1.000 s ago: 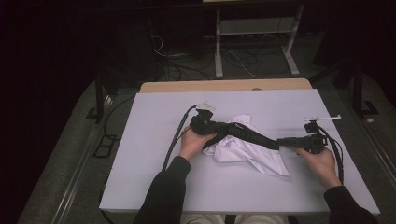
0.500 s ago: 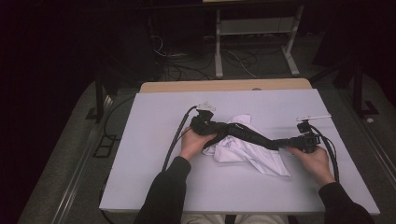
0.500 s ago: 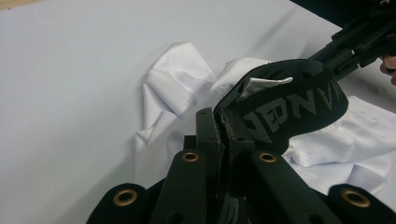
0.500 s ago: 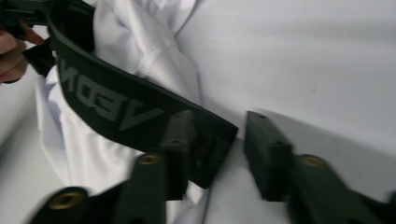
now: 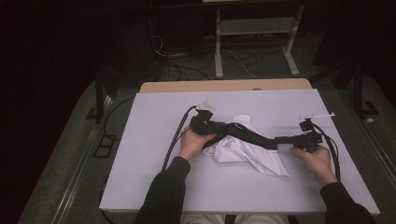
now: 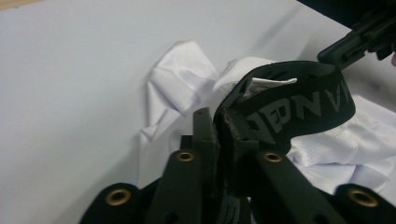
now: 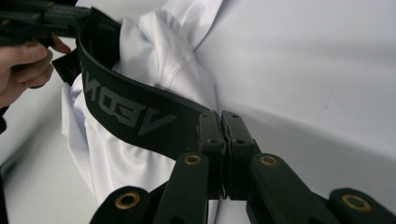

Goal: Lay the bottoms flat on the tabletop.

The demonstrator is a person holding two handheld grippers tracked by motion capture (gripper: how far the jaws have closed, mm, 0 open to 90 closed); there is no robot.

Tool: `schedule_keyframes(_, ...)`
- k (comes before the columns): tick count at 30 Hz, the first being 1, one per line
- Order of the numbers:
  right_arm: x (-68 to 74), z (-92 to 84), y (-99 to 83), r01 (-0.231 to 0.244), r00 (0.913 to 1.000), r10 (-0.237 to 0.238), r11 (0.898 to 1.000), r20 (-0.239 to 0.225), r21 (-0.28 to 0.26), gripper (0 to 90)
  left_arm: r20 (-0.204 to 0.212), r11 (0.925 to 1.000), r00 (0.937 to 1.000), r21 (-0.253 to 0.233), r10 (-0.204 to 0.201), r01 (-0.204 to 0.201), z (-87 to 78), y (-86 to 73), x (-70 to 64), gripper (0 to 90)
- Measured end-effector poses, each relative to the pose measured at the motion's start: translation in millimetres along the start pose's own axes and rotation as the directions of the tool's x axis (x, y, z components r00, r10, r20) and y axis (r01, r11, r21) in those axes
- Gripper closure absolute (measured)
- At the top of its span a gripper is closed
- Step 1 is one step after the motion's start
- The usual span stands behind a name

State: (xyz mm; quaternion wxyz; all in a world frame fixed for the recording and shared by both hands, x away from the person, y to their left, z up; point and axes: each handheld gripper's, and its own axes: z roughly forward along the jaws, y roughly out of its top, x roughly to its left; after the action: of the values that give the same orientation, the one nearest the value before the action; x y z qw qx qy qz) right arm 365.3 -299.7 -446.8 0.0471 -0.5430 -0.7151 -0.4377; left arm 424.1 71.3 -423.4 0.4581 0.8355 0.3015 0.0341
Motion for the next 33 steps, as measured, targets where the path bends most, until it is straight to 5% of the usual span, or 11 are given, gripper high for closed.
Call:
schedule_keyframes(3, -0.2, -3.6, 0.4, 0.016, 0.9997, -0.016, 1.0, 0.02, -0.018, 87.2, -0.023, 1.0, 0.9997, 0.0, -0.002, 0.002, -5.8, 0.2, -1.0, 73.4)
schedule_keyframes(13, -4.0, -3.4, -0.2, 0.006, 0.999, -0.006, 1.0, 0.044, -0.011, 87.2, -0.056, 0.9905, 0.9916, -0.08, -0.117, 0.112, -54.8, -0.2, 9.2, 52.5)
schedule_keyframes(17, -4.0, -4.5, -0.3, 0.0, 0.999, 0.001, 1.0, 0.046, -0.016, 87.2, -0.055, 0.9789, 0.983, -0.116, -0.175, 0.168, -66.1, -11.9, 12.7, 47.2)
schedule_keyframes(25, -3.6, -5.6, -0.7, 0.001, 0.999, 0.0, 1.0, 0.046, -0.025, 87.2, -0.047, 0.969, 0.9727, -0.111, -0.227, 0.221, -69.3, -45.2, 13.6, 42.5)
schedule_keyframes(33, -3.2, -5.4, -2.7, 0.006, 0.9985, -0.005, 1.0, 0.054, -0.022, 87.2, -0.042, 0.9773, 0.9775, -0.056, -0.207, 0.204, -64.9, -66.1, 11.9, 43.9)
